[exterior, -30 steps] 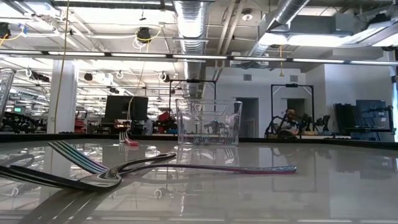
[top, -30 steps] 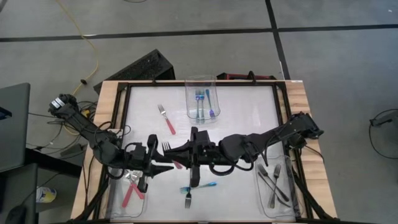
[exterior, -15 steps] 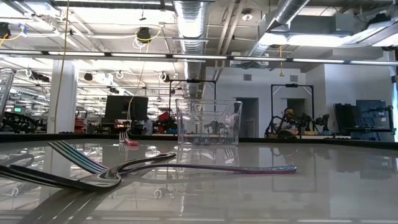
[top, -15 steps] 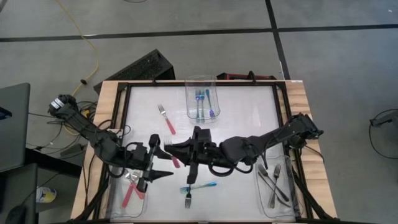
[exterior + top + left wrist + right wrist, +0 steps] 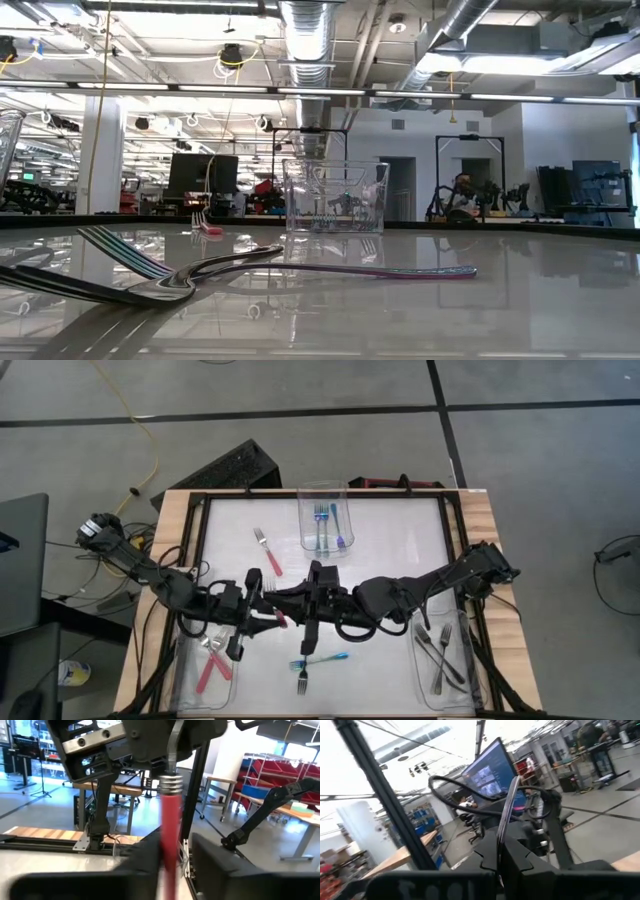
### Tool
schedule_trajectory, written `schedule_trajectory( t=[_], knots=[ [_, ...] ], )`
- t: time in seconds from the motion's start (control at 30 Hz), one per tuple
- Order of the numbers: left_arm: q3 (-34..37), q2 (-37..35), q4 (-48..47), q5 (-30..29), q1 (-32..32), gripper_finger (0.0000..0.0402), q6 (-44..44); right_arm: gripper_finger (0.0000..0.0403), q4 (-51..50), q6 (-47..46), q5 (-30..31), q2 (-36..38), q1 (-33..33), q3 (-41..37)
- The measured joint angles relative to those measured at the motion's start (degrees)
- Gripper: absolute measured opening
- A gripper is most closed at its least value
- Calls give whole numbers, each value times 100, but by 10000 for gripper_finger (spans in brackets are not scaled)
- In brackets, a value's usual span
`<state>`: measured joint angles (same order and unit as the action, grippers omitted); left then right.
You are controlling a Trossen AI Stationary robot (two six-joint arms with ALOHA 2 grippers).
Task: Sort silverware by color (type)
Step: Put the pink fork into the bottom left transparent bin
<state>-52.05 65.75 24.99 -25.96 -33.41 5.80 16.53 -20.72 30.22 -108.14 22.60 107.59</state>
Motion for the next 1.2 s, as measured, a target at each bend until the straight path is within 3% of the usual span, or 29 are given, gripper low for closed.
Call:
schedule_trajectory(
  t=[0.07, 0.1, 0.33, 0.5, 0.7, 0.87, 0.93, 1.07, 1.2],
  knots=[
    [0, 0, -13, -25, 0, 28, 9, 27, -3, 4, -125, 0, -13, 0],
    [0, 0, -17, -46, 0, 20, 45, 29, -15, 11, -153, 0, -24, 0],
    [0, -52, -361, -136, -136, 15, 485, 81, -407, 190, -368, 4, -68, 2],
    [0, -269, -1657, -282, -336, 15, 1538, 161, -1403, 137, -293, 7, -82, 2],
    [-2, -635, -4170, -276, -730, 15, 3968, 262, -3613, -488, -689, 7, -66, 2],
    [-2, -706, -6295, 194, -1611, 15, 6802, 293, -5148, -1419, -1080, -194, 67, 15],
    [-2, -700, -6663, 292, -2110, 15, 7792, 295, -5602, -1506, -1070, -296, 198, -29],
    [-2, -588, -6827, 196, -3104, 15, 9395, 296, -5489, -1522, -1075, -555, 415, 9],
    [-4, -1, -7098, -35, -3824, 15, 10950, 296, -5297, -1487, -1080, -846, 505, 1]
  ],
)
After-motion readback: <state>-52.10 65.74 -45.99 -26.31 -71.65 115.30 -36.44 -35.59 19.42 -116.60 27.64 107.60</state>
